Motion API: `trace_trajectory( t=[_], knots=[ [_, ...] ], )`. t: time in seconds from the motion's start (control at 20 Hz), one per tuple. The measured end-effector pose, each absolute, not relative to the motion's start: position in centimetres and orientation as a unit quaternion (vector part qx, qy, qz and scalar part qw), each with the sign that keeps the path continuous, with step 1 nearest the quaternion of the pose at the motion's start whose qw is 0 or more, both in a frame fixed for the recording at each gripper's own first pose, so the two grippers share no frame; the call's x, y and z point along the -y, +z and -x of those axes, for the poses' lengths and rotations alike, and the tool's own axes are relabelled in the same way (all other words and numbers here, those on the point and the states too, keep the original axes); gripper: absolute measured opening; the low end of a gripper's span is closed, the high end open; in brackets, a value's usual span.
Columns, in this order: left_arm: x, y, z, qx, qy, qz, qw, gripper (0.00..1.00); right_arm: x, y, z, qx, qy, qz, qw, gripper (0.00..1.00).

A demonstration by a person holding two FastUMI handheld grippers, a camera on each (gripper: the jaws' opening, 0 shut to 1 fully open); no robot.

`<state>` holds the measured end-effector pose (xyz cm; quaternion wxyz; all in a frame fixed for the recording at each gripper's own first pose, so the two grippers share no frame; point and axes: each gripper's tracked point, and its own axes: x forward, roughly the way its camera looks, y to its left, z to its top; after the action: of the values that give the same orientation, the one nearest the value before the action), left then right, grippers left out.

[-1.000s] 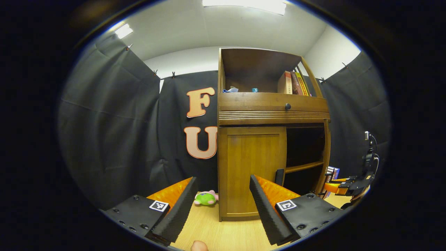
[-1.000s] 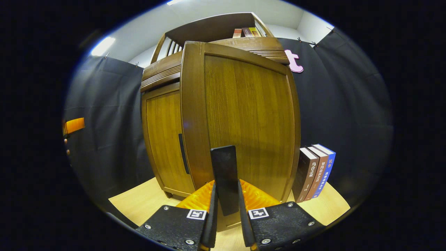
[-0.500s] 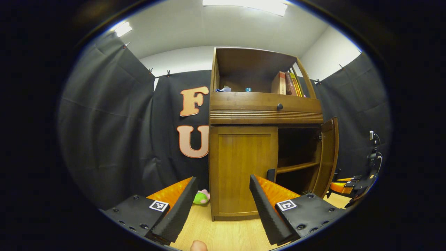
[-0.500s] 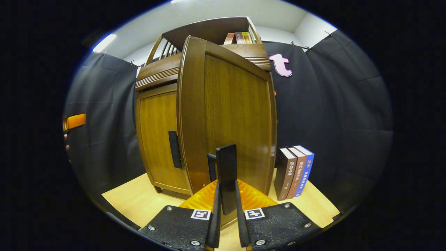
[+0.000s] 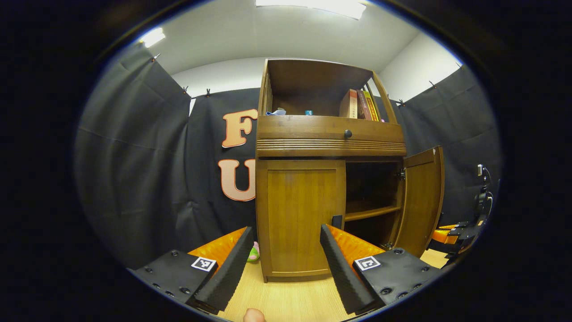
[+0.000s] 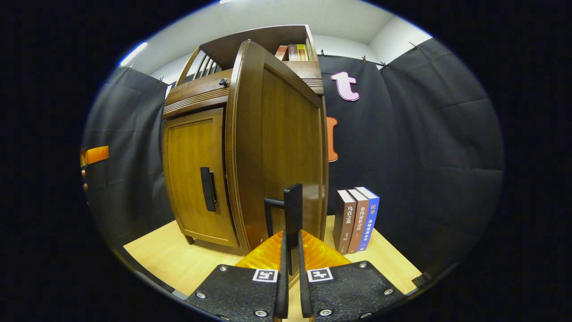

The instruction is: Open the right door of the double-door shoe cabinet with the right hand, and open the left door with the left hand.

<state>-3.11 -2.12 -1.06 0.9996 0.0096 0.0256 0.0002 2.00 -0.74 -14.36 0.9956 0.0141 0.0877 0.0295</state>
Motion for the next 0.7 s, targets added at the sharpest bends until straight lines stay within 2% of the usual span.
trace_trajectory(
  t=[0.05,0.1,0.15,0.2,0.35,0.4,0.45,0.55,0.6,0.65,0.7],
  knots=[
    [2.4,-1.1,3.2,-0.027,-0.001,-0.009,1.000,0.95,1.4,-14.4,-1.9,-0.088,0.024,-0.014,0.996,0.09],
    [2.6,-1.1,3.0,-0.027,-0.003,-0.010,1.000,0.96,2.2,-14.3,-1.8,-0.087,0.018,-0.014,0.996,0.19],
    [3.0,-1.2,2.9,-0.028,-0.005,-0.010,1.000,0.95,2.8,-14.3,-1.7,-0.086,0.015,-0.014,0.996,0.18],
    [3.2,-1.3,2.8,-0.028,-0.006,-0.012,1.000,0.97,3.3,-14.3,-1.7,-0.085,0.012,-0.015,0.996,0.07],
    [3.9,-1.6,2.6,-0.030,-0.006,-0.017,0.999,0.96,5.4,-14.2,-1.5,-0.082,0.001,-0.015,0.997,0.05],
    [4.2,-1.7,2.4,-0.032,-0.007,-0.017,0.999,0.96,6.0,-14.2,-1.5,-0.081,-0.002,-0.012,0.997,0.15],
    [4.5,-1.8,2.3,-0.033,-0.007,-0.018,0.999,0.96,6.6,-14.2,-1.5,-0.080,-0.005,-0.010,0.997,0.04],
    [4.9,-2.2,2.0,-0.036,-0.007,-0.016,0.999,0.96,7.8,-14.1,-1.6,-0.080,-0.009,-0.010,0.997,0.04],
    [5.1,-2.2,1.8,-0.036,-0.007,-0.015,0.999,0.96,8.3,-14.1,-1.6,-0.080,-0.011,-0.011,0.997,0.14],
    [5.5,-2.4,1.6,-0.037,-0.008,-0.015,0.999,0.96,8.8,-14.1,-1.6,-0.080,-0.012,-0.012,0.997,0.03],
    [5.6,-2.5,1.6,-0.039,-0.010,-0.016,0.999,0.96,9.2,-14.1,-1.6,-0.080,-0.012,-0.013,0.997,0.03]
  ],
)
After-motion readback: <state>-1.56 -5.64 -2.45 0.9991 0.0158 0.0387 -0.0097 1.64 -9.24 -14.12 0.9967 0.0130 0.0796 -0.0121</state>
